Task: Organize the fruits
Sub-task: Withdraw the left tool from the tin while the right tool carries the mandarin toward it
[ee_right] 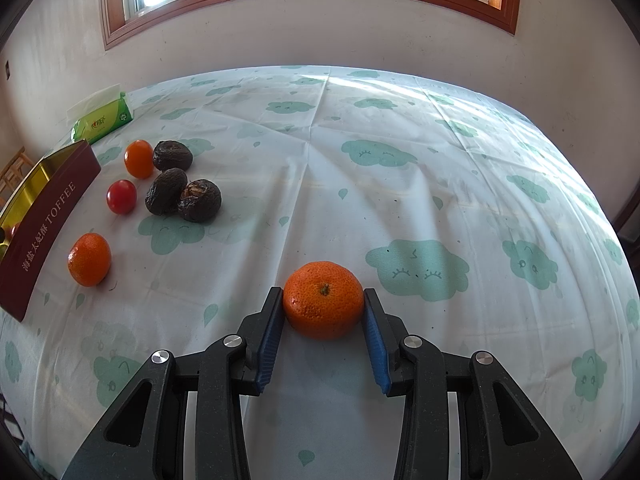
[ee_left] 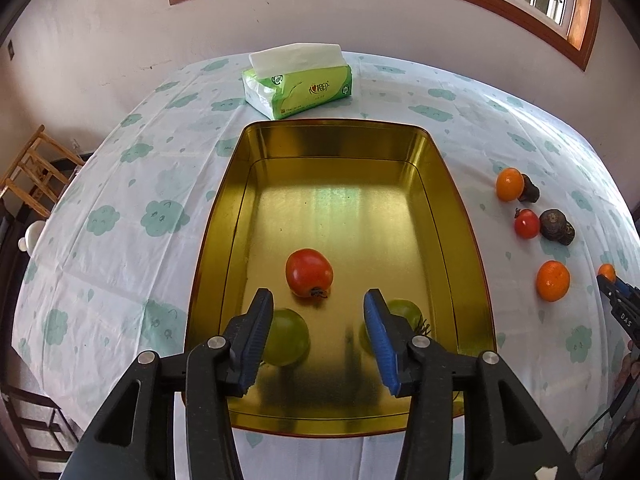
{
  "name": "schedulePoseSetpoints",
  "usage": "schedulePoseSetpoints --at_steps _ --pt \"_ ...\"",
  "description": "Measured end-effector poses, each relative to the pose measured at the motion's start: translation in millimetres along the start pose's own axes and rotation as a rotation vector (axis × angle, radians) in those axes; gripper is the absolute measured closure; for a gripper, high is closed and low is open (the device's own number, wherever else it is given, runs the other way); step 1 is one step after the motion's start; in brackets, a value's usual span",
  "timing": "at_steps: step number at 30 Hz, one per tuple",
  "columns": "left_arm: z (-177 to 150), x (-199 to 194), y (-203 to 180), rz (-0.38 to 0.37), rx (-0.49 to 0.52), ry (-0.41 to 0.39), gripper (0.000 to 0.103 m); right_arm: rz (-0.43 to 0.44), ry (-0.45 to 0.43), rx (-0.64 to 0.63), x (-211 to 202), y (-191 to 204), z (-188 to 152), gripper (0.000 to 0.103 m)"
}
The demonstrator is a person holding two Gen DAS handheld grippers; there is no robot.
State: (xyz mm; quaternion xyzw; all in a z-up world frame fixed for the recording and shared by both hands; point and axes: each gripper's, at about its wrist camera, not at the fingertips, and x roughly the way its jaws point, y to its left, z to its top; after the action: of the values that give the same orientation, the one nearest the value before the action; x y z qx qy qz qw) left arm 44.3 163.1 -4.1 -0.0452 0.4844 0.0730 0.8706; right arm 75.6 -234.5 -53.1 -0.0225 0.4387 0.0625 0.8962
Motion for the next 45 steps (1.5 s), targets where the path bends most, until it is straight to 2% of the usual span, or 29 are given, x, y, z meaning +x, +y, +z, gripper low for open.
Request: schedulePoseSetpoints --at_steps 5,7,11,14,19,27,33,45 --pt "-9 -10 2 0.004 -0.006 -0.014 0.05 0.0 0.0 0.0 0 0 0 0.063" --pt "-14 -14 5 0.002 -0.017 -0.02 0.043 -0.001 0.0 0.0 0 0 0 0.063" --pt "-20 -20 7 0.0 -0.022 -0.031 0.038 -0.003 0.0 -0.002 0 0 0 0.064" --pt "-25 -24 9 -0.002 -0.028 -0.039 0.031 -0.004 0.0 -0.003 0 1 0 0.064" --pt "-30 -27 11 0.007 -0.027 -0.048 0.028 -0.006 0.006 0.015 0 -1 2 0.065" --pt "-36 -32 21 0.028 -0.055 -0.066 0.028 0.033 -0.049 0.017 -24 15 17 0.065" --pt "-39 -36 31 0.036 -0.086 -0.073 0.028 0.132 -0.09 -0.068 -44 67 31 0.065" --pt "-49 -43 66 0.065 -0.173 -0.073 0.028 0.369 -0.078 -0.301 -64 206 31 0.065"
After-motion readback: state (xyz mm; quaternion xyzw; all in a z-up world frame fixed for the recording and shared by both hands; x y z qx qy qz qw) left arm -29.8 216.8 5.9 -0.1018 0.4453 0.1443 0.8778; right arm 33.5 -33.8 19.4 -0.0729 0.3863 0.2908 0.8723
